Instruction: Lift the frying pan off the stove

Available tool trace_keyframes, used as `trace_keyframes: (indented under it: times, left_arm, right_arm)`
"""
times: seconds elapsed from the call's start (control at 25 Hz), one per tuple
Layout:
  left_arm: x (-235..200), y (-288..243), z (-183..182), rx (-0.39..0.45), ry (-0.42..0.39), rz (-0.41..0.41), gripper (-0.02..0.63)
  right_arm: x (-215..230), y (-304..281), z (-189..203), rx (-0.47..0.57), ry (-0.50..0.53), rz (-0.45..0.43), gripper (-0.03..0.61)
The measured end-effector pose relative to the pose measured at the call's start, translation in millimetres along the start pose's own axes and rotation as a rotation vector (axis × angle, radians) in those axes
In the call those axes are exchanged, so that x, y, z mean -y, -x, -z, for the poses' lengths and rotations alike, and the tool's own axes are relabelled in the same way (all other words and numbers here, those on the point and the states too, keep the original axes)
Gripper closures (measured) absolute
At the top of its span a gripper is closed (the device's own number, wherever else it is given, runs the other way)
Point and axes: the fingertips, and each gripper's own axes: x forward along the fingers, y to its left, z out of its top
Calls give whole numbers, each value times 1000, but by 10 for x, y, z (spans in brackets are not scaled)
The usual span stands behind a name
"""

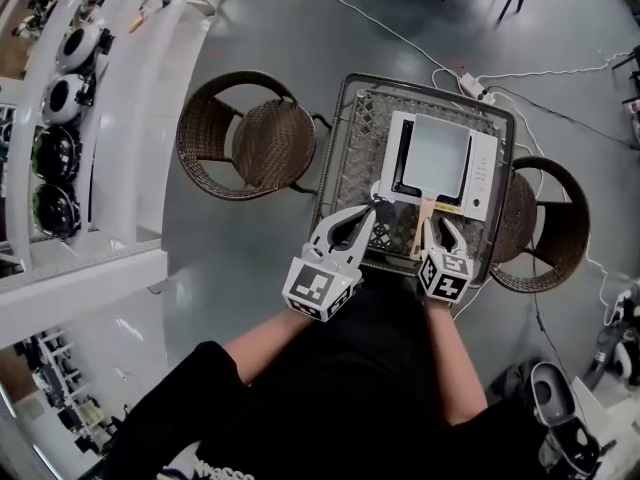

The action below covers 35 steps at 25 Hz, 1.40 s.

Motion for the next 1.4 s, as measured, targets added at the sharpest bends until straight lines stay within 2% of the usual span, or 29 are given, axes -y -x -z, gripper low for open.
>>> trace_keyframes:
  times: [0.28,0.6,0.92,1.4]
  left_arm:
    - [-76,-269,75,-43,-1,-36,603]
    - [-116,-332,158,-88,-5,-48,603]
    - [-103,-383,209,-77,4,-70,603]
    - [-209,-345,287,-81,26,-143,603]
  right_arm:
    - [136,-435,254,-113,-39,-5,364]
    - [180,-762,454,-197,-72,-17,347]
    - [218,-1007,688,-318,-120,-39,330]
    - [110,-1157,772,-397,-138,-67,324]
